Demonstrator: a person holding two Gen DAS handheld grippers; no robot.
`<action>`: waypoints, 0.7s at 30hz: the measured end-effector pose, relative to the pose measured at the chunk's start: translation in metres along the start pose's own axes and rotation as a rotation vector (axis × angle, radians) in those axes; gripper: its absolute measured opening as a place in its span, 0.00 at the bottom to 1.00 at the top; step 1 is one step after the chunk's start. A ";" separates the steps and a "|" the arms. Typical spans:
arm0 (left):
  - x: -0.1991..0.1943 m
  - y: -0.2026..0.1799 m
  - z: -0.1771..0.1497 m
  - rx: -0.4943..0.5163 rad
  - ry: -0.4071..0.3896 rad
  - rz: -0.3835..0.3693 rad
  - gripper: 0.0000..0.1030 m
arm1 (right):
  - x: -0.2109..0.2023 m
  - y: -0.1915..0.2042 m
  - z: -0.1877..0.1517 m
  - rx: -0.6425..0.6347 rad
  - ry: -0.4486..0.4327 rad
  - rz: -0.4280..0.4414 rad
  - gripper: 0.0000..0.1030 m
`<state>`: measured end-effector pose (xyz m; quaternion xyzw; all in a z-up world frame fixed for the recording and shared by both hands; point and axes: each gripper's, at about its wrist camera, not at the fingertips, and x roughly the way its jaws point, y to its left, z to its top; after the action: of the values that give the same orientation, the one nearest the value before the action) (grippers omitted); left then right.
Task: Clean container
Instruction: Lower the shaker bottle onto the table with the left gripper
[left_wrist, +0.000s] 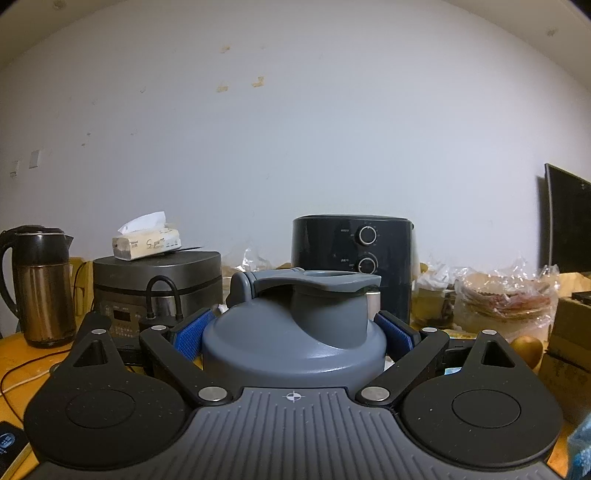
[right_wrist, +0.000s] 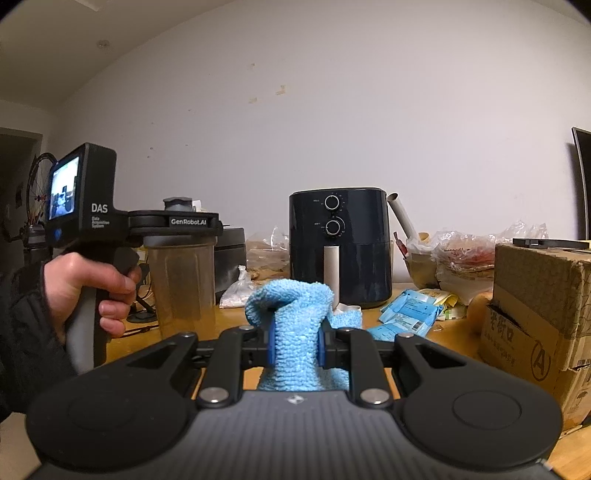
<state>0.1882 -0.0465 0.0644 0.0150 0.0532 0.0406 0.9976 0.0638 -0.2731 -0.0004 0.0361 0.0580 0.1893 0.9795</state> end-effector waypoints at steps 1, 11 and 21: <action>0.002 0.000 0.000 0.002 -0.002 -0.003 0.92 | 0.000 0.000 0.000 0.001 0.000 0.000 0.17; 0.025 0.001 0.004 -0.007 -0.006 -0.032 0.92 | 0.003 0.001 0.001 0.002 0.006 0.005 0.18; 0.048 0.006 0.005 -0.018 -0.007 -0.054 0.92 | 0.008 0.001 0.002 -0.002 0.016 0.006 0.18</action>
<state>0.2355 -0.0363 0.0644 0.0046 0.0496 0.0143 0.9987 0.0711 -0.2689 0.0006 0.0337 0.0653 0.1928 0.9785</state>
